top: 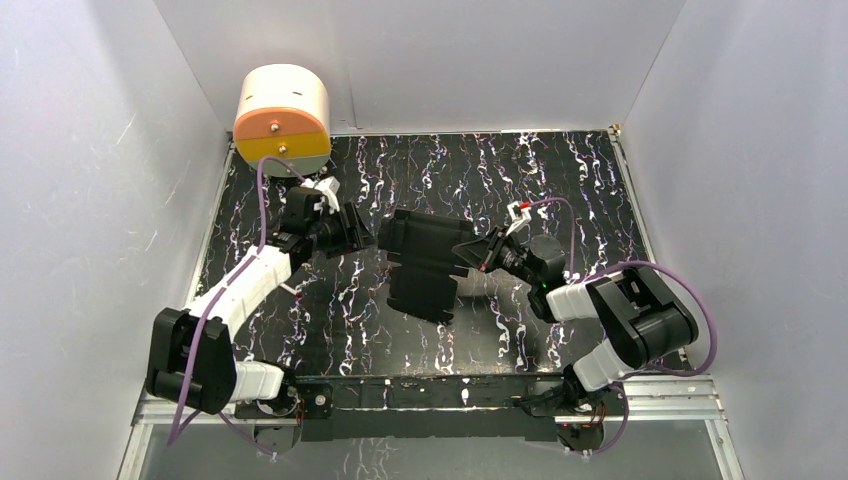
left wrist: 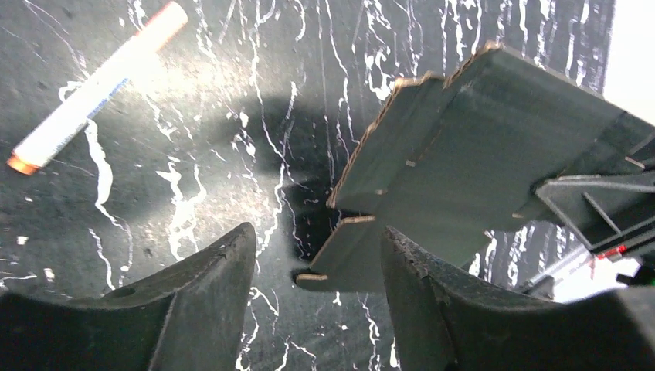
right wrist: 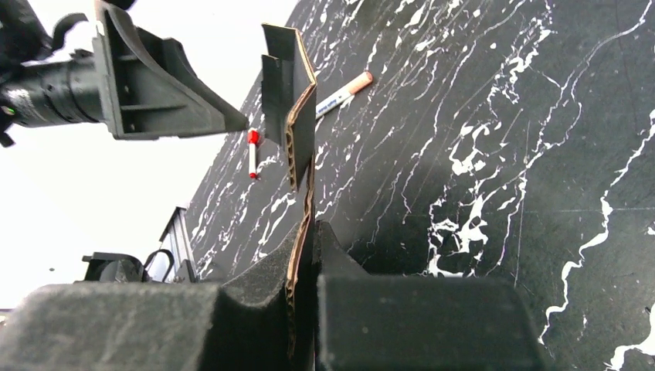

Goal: Fold the paper box
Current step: Fold the paper box at the center of the board.

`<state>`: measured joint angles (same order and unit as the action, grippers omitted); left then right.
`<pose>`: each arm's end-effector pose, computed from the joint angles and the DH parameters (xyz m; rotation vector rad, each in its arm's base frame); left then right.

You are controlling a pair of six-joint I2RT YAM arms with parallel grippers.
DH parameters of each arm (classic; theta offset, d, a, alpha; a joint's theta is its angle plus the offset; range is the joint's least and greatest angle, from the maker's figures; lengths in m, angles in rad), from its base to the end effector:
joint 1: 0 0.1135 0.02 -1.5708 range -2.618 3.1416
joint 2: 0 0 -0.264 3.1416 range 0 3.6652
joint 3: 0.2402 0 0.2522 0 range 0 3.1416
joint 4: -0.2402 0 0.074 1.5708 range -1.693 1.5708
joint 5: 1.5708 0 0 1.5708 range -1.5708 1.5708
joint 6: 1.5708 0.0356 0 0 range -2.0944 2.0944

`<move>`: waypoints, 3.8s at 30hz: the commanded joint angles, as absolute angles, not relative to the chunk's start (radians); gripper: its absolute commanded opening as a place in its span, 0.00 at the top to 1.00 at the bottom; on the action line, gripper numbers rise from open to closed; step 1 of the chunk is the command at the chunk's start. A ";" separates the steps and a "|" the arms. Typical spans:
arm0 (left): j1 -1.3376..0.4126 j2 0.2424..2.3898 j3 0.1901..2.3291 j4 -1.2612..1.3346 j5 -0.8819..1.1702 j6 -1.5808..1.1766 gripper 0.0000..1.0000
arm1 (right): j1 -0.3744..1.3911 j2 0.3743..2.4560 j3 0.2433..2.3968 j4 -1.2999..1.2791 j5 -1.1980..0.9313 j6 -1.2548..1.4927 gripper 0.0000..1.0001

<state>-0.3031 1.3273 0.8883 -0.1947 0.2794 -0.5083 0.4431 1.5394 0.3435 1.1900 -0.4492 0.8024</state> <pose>0.2746 -0.0962 0.2558 -0.0719 2.2803 -0.7486 0.2313 0.1269 0.1708 -0.0760 1.7387 1.2990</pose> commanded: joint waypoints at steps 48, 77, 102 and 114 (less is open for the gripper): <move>-0.331 1.220 0.451 0.695 0.592 -0.844 0.81 | 0.420 1.409 0.358 1.260 -0.532 0.948 0.95; -0.645 1.157 0.581 0.395 0.124 -0.585 0.81 | 0.487 1.323 0.418 0.872 -0.322 0.783 0.96; -0.267 1.206 0.744 0.029 0.449 -0.590 0.33 | 0.478 1.357 0.416 0.988 -0.453 0.818 0.94; -0.259 1.197 0.506 0.345 0.593 -0.789 0.33 | 0.471 1.351 0.406 1.102 -0.488 0.905 0.94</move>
